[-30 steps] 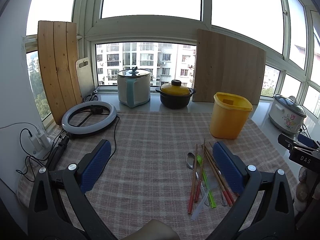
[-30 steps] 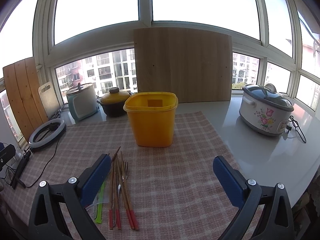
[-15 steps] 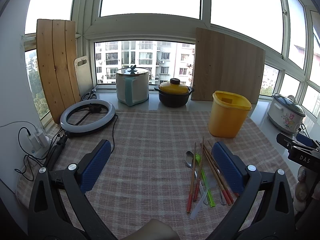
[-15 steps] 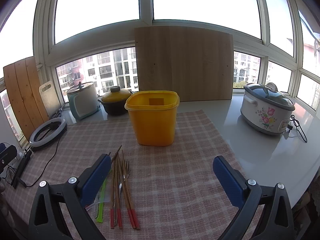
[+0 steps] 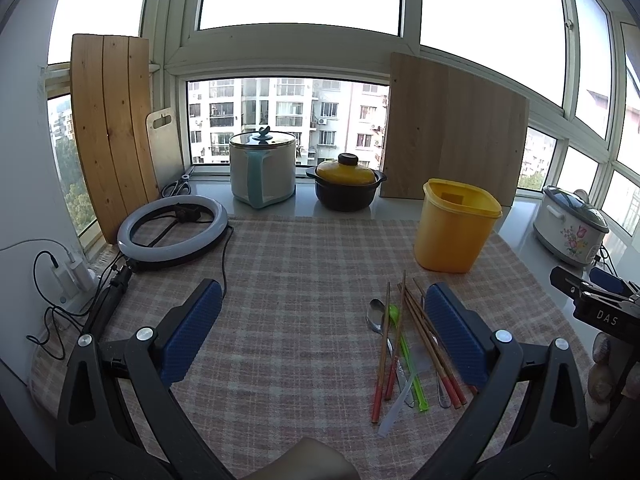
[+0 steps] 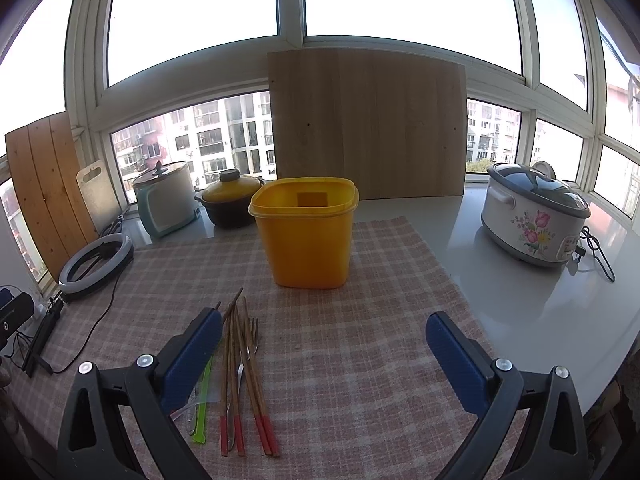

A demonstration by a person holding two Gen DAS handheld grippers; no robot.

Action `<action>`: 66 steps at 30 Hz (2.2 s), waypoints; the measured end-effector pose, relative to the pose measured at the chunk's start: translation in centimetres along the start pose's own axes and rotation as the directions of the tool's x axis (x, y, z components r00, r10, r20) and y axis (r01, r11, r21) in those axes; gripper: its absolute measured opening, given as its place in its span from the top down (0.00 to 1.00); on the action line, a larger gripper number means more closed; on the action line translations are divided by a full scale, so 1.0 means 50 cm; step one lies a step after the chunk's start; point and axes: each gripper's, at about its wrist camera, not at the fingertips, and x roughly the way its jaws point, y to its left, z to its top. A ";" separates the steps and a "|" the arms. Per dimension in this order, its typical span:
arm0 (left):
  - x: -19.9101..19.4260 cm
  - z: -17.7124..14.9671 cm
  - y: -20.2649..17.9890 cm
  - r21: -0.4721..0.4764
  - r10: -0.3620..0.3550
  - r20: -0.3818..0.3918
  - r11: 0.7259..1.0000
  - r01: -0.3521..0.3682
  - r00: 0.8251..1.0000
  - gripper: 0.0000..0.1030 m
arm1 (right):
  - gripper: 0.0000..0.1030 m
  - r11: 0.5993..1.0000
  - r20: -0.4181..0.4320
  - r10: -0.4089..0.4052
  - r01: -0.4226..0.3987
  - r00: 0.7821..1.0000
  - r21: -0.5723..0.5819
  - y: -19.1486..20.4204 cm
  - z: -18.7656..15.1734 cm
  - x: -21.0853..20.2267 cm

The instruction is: Organize utensils

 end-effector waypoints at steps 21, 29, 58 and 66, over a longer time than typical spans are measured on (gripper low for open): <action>0.023 -0.003 0.007 -0.017 -0.041 -0.055 0.999 0.040 0.998 0.00 | 0.00 1.000 -0.022 -0.002 0.002 1.000 -0.001 0.002 -0.007 0.010; 0.084 -0.009 0.017 -0.001 -0.090 -0.149 0.996 0.091 0.985 0.00 | 0.00 0.996 -0.060 0.049 -0.053 0.997 -0.068 0.010 0.000 0.047; 0.402 -0.093 -0.056 -0.170 -0.431 -0.590 0.893 0.417 0.683 0.72 | 0.64 0.842 -0.508 0.534 -0.482 0.676 0.243 0.024 -0.063 0.371; 0.437 -0.097 -0.052 -0.209 -0.449 -0.618 0.885 0.415 0.645 0.81 | 0.70 0.818 -0.532 0.568 -0.504 0.628 0.277 0.040 -0.055 0.400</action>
